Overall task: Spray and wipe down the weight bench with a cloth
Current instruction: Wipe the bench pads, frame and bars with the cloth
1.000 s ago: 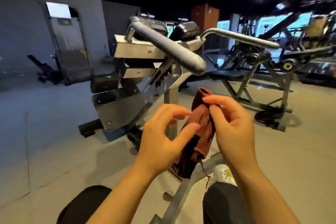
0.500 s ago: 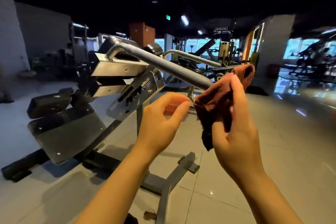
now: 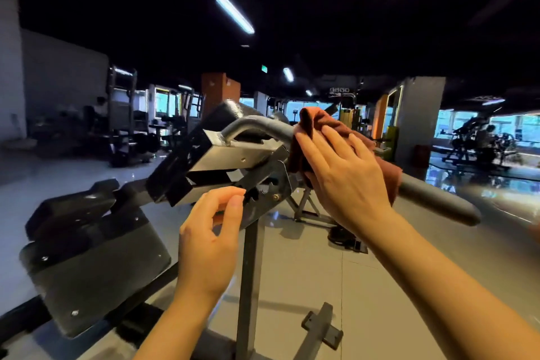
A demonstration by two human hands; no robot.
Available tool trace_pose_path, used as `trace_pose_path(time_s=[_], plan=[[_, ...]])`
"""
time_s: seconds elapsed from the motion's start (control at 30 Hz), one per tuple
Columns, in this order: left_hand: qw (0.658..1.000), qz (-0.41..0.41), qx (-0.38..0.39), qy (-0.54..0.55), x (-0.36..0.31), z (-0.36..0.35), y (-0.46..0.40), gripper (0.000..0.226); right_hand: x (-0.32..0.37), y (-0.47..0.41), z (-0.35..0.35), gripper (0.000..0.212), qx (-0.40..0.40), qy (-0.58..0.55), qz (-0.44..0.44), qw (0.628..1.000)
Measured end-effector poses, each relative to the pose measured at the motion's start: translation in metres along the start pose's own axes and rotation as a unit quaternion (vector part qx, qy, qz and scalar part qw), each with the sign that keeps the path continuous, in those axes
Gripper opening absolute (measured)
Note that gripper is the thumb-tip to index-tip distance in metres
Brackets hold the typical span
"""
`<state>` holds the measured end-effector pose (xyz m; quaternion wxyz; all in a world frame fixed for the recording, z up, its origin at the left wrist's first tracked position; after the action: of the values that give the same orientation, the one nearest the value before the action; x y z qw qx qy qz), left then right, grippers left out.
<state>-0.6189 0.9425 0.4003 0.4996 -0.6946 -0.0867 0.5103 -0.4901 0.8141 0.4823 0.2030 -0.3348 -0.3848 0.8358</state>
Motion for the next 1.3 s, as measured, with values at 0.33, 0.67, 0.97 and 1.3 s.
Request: trace_pose_path(time_s=[0.33, 0.67, 0.97, 1.3], plan=[[0.974, -0.119, 0.016, -0.195, 0.021, 0.030, -0.070, 0.037, 0.090, -0.110, -0.060, 0.069, 0.128, 0.143, 0.152, 0.970], [0.969, -0.135, 0.072, -0.194, 0.056, 0.028, -0.106, 0.052, 0.053, -0.069, -0.048, 0.050, 0.005, 0.125, 0.049, 0.991], [0.974, -0.183, 0.125, -0.040, 0.037, -0.014, -0.062, 0.040, 0.001, 0.043, -0.007, 0.043, -0.076, 0.143, -0.049, 0.986], [0.954, -0.117, 0.260, 0.094, -0.002, -0.088, 0.001, 0.032, -0.052, 0.155, 0.043, 0.049, -0.069, 0.112, -0.186, 0.974]])
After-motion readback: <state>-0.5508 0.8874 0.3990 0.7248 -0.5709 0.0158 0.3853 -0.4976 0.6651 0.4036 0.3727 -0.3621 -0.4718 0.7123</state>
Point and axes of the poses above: each hand's wrist, its own y-axis away from the middle knuckle, its own z-axis out of the back of the hand, x = y × z, the point moved 7 cm from there along -y, towards the middle knuckle, and after that the axes turned 6 degrees about x, right-handed, at the moved point
